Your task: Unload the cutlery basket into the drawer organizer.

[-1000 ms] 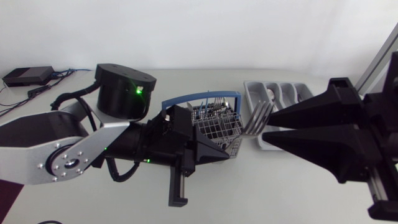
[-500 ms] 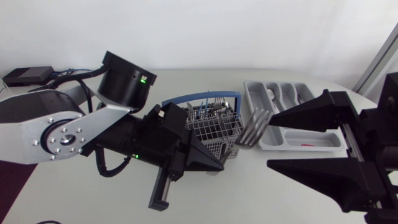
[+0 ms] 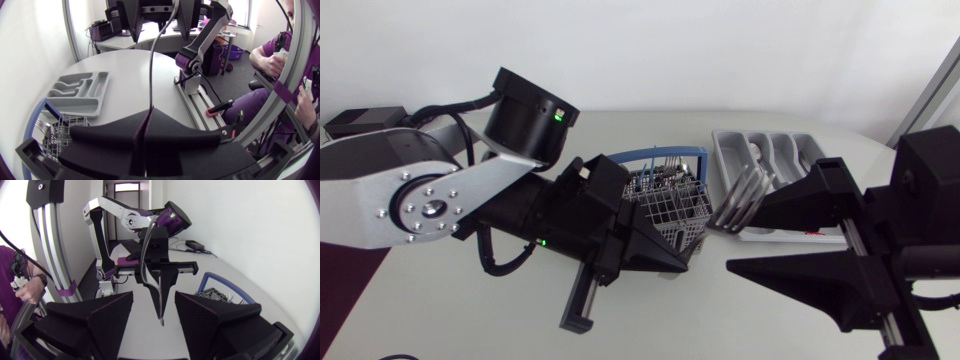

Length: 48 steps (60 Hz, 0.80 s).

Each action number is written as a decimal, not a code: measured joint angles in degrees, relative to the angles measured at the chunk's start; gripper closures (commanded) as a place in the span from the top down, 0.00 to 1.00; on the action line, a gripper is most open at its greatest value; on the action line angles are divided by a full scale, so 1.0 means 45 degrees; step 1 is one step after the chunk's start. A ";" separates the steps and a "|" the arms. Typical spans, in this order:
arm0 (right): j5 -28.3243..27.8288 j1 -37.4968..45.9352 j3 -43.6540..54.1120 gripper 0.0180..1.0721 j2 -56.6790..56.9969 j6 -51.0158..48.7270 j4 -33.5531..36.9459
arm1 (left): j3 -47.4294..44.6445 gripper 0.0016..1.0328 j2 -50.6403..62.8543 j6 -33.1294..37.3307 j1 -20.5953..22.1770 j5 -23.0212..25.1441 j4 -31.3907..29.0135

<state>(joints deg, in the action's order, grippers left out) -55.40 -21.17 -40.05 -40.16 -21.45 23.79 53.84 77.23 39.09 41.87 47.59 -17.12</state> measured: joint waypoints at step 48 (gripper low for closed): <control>0.1583 -0.1545 0.0345 0.06 -0.0452 0.0665 -0.1005 | 0.0146 0.03 0.0044 -0.0063 0.0345 0.0078 -0.0141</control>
<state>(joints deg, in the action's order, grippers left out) -48.27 -28.12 -38.50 -42.19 -18.46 19.27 54.50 77.43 38.81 43.42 47.94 -17.76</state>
